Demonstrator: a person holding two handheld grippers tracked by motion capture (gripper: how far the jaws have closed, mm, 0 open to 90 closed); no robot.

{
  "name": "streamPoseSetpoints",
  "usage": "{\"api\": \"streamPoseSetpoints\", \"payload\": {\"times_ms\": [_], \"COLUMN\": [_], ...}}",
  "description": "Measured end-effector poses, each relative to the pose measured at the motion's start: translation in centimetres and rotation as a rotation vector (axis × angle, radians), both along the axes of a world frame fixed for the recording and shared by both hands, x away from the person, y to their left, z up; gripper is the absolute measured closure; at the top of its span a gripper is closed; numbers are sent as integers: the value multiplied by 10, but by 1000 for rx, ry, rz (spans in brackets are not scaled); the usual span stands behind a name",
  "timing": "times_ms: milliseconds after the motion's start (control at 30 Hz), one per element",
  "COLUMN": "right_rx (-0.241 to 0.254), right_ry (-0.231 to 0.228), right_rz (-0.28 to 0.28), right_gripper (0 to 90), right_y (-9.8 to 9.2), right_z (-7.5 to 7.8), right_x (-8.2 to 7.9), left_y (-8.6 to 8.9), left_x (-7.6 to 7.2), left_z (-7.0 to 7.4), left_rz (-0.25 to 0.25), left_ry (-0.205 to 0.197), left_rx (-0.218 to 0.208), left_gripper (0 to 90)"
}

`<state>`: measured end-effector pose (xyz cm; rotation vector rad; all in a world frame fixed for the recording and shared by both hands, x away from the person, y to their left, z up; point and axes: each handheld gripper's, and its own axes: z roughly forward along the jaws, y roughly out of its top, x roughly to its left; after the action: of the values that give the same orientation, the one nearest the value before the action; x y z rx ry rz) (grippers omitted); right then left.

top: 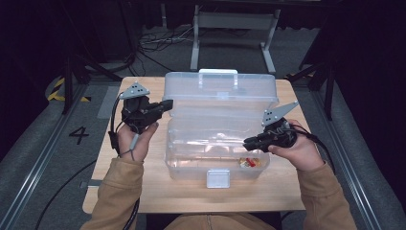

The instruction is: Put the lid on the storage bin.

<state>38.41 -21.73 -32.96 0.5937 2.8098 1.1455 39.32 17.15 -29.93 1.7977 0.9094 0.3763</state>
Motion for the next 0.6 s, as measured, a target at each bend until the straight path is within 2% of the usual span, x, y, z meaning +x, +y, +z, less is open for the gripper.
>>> {"api": "streamPoseSetpoints", "payload": {"times_ms": [200, 300, 400, 500, 567, 600], "right_rx": [21, 74, 127, 150, 189, 189], "right_ry": [-22, -28, -49, -53, -62, -62], "right_rz": [2, 9, -22, -47, -99, -99], "right_gripper": [795, 792, 820, 844, 882, 882], "right_y": [-4, -9, -20, -27, -41, -41], "right_z": [2, 6, 12, 14, 18, 18], "right_x": [-2, -4, -5, -4, -3, -3], "left_y": [-1, -1, -2, -2, -2, -2], "left_x": [-1, -2, -4, -5, -6, -6], "left_z": [-1, -1, -1, 0, 0, 0], "left_rz": [-21, -36, -42, -47, -52, -55], "left_ry": [4, 9, 10, 16, 17, 20], "left_rx": [16, 21, 20, 19, 24, 20], "left_gripper": [886, 869, 858, 857, 845, 845]}}
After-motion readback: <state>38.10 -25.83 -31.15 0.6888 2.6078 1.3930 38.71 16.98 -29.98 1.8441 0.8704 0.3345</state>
